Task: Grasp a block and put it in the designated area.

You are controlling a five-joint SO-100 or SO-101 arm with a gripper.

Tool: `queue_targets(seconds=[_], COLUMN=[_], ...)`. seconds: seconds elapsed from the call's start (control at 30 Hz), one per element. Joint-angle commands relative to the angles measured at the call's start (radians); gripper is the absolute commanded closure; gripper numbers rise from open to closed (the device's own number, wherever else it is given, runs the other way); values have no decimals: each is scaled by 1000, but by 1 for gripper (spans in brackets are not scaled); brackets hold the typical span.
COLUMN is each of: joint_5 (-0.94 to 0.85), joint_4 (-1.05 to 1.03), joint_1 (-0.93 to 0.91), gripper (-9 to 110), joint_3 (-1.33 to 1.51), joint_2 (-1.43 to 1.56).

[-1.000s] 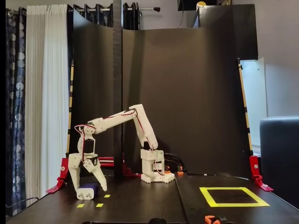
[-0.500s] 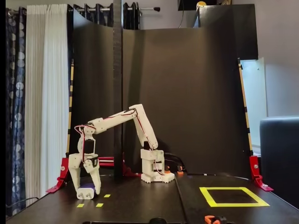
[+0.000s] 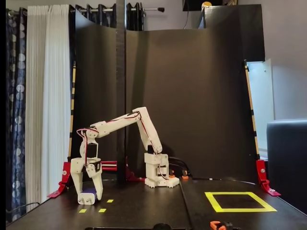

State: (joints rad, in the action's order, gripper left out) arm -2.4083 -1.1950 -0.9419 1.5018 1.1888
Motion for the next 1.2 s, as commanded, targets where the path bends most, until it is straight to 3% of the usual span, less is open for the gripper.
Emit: queue_targets(seconds=[0.0, 0.5, 1.17], joint_5=[-2, 44, 601], joint_4=[-40, -209, -64], joint_1=[12, 100, 592], gripper=[80, 80, 80], joint_3=[-21, -20, 101], joint_2=[103, 308, 348])
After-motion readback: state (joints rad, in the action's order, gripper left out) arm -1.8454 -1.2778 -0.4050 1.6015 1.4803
